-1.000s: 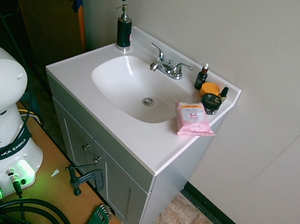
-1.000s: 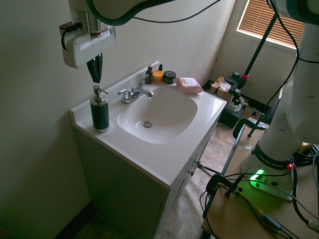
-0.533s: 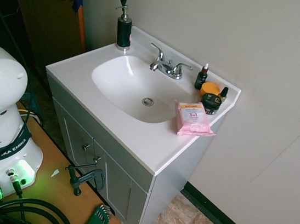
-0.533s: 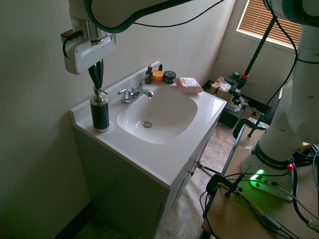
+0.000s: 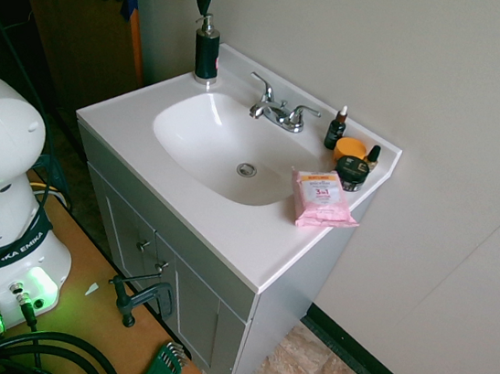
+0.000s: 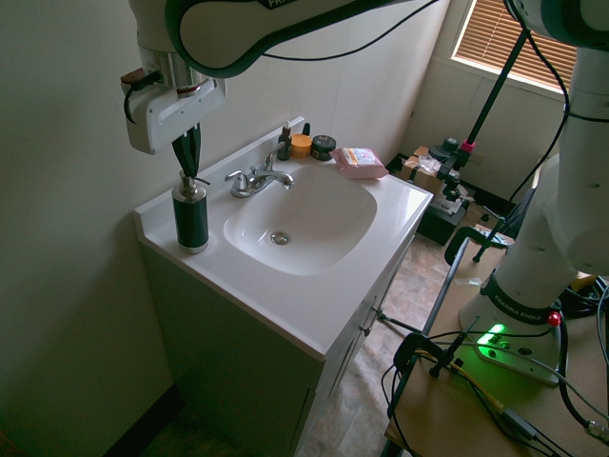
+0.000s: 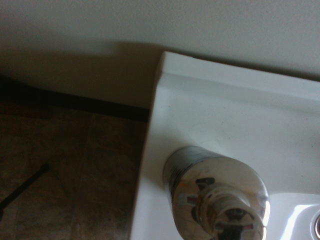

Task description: Push the sanitizer

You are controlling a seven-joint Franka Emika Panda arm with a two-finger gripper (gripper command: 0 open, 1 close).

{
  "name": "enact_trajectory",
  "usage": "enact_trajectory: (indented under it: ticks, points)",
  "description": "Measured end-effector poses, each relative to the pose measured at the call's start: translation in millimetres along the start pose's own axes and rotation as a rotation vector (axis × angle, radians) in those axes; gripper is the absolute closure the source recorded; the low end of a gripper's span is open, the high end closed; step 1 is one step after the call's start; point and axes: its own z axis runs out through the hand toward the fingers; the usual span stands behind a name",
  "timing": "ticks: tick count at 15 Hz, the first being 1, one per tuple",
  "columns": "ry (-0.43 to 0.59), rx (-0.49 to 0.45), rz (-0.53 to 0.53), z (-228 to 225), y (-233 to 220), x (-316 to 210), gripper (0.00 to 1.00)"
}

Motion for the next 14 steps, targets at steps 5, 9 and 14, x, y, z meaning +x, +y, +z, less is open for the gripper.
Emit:
enact_trajectory:
  ticks: [5,9,14]
  points:
    - [-0.029,0.121,0.109,-61,73,36,0.00]
    - [-0.039,0.106,0.148,-42,170,56,0.00]
    - [-0.045,0.093,0.164,-7,237,40,0.00]
